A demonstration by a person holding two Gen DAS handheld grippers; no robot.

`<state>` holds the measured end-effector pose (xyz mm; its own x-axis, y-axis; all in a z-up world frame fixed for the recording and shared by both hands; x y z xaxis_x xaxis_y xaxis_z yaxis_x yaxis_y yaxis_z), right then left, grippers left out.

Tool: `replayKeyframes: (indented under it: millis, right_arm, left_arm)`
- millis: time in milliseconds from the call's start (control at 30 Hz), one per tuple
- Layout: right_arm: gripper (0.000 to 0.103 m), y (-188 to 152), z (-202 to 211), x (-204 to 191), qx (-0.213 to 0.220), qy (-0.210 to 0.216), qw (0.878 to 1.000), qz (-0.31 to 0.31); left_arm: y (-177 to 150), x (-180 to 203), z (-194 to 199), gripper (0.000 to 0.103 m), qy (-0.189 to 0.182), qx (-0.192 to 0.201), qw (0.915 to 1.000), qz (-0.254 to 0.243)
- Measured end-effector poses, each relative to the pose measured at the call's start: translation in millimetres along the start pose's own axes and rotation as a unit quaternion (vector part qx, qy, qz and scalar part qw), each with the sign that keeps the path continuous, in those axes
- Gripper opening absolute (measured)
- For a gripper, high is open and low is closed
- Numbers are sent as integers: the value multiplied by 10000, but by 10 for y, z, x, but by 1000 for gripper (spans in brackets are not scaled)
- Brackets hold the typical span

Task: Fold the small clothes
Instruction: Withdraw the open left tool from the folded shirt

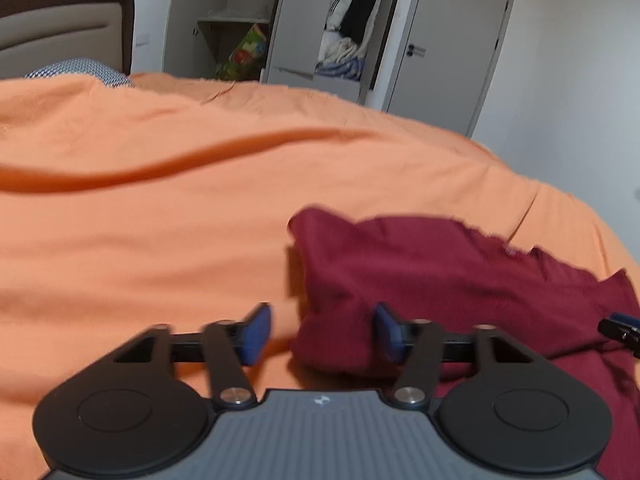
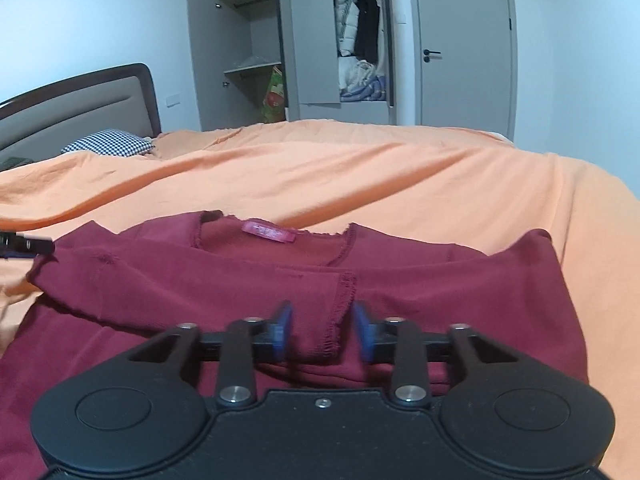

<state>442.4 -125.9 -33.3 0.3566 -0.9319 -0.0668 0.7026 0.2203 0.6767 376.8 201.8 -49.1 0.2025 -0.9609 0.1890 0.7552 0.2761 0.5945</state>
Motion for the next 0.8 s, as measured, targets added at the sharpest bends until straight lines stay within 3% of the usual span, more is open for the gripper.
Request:
replayKeyframes:
  millis: [67, 267, 367, 400, 467, 600, 800]
  right_arm:
    - [54, -18, -53, -29, -65, 20, 10000, 60]
    - [52, -114, -202, 49, -258, -385, 9989, 38]
    - [53, -118, -182, 93, -240, -409, 9989, -26]
    - [57, -125, -161, 96, -213, -410, 9989, -14]
    - [67, -140, -122, 110, -192, -406, 9990, 12]
    - [95, -218, 78, 154, -129, -171, 9998, 4]
    - [102, -508, 526, 199, -158, 0, 9999, 8]
  left_arm:
    - [-46, -58, -77, 27, -56, -224, 9994, 273]
    - [-95, -22, -83, 26, 149, -226, 9991, 334]
    - [-99, 9, -30, 43, 318, -184, 9986, 369]
    - [-104, 15, 7, 59, 372, -169, 9984, 393]
    - [-135, 42, 105, 78, 396, -88, 9985, 366]
    - [-260, 104, 278, 89, 409, -101, 9987, 273]
    - [-534, 265, 618, 102, 600, -65, 9982, 27]
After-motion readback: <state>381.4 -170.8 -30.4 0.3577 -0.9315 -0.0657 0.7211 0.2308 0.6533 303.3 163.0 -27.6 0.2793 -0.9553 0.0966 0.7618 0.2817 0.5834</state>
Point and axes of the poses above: each gripper's, at about its wrist camera, not at the fingertips, and z roughly against the way its jaws point, x to its right, y to its top, the point moved 3 cm from there along -z, roughly the way its jaws point, and after that the axes turned 12 degrees about -x, right-handed, at the moved point
